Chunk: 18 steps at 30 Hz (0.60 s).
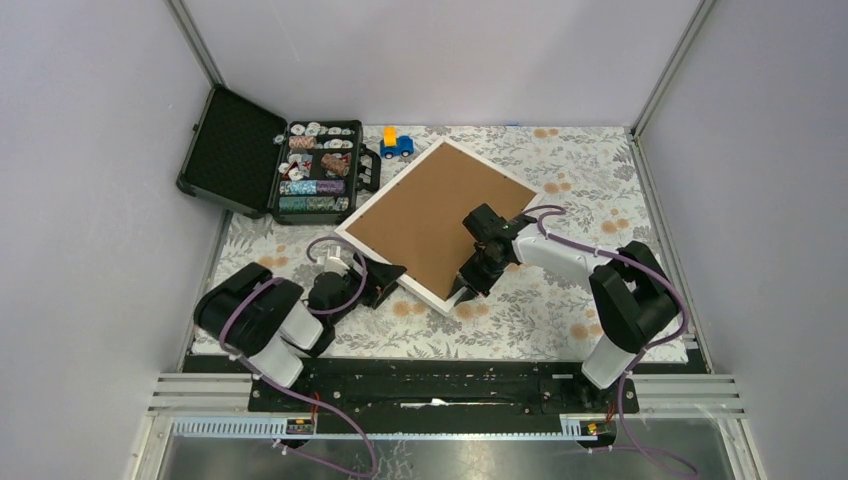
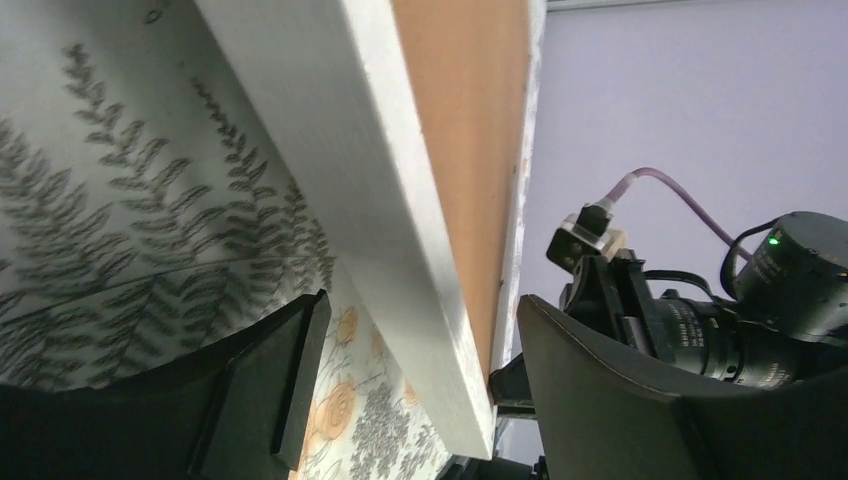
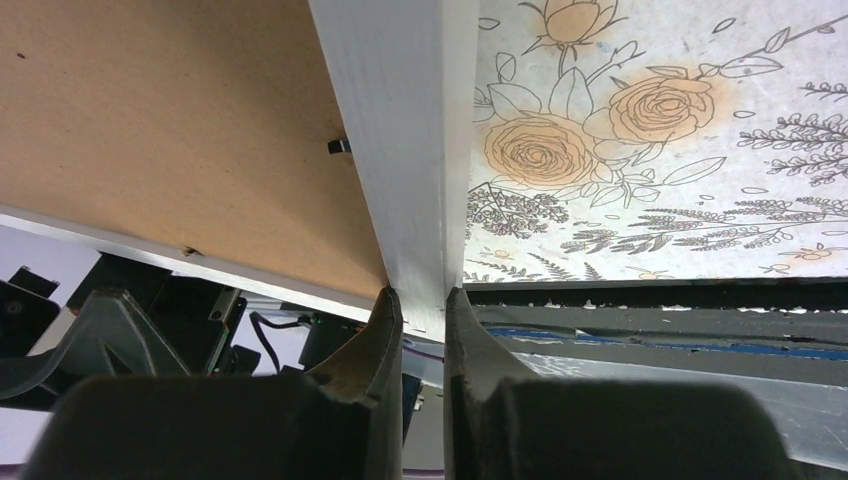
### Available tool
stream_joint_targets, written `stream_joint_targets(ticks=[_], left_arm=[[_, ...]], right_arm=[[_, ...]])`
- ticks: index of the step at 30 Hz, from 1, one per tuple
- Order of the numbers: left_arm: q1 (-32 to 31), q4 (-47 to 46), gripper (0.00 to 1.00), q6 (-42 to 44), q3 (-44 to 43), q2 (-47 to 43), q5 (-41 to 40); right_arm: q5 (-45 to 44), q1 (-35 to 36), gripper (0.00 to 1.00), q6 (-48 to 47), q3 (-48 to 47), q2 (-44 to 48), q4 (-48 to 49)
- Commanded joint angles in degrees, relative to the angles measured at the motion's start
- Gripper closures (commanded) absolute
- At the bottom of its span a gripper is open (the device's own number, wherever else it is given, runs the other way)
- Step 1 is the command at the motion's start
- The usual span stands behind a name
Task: Put the photo into the frame
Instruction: Turn over the photo frame at the center of the board.
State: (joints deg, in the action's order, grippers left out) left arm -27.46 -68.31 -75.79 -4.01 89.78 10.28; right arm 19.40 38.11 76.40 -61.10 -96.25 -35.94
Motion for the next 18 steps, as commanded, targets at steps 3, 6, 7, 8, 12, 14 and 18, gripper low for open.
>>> stream_joint_targets(ticks=[3,6,7,8,12,14,18], left_arm=[[-2.7,-20.0,0.44,2.4,-0.8,0.4,-6.9],[-3.3,-11.4,0.61,6.1,-2.0,-6.1,-9.8],[-3.6,-9.1,0.64,7.0,-2.6,-8.1,-10.0],[-4.0,-6.0,0.67,8.2,-3.6,-10.2,-11.4],[-6.8,7.1,0.91,15.1,-9.0,-19.0,-13.8],[-8.9,18.1,1.00,21.6,-13.5,-23.3,-16.0],[-10.6,30.8,1.00,34.8,-20.3,-28.4,-14.8]], right_arm=[[1.9,0.1,1.00,3.2,0.2,5.4,-0.9],[1.0,0.2,1.00,2.3,1.2,7.2,-0.9],[0.8,0.1,1.00,2.5,2.2,8.2,-0.8],[0.9,0.1,1.00,3.0,3.6,9.4,0.0],[1.7,-0.1,1.00,1.5,7.5,12.3,2.7],[-0.7,-0.5,0.88,-5.6,7.0,13.1,0.5],[-10.1,-1.9,0.03,-25.0,5.1,19.4,-2.8]])
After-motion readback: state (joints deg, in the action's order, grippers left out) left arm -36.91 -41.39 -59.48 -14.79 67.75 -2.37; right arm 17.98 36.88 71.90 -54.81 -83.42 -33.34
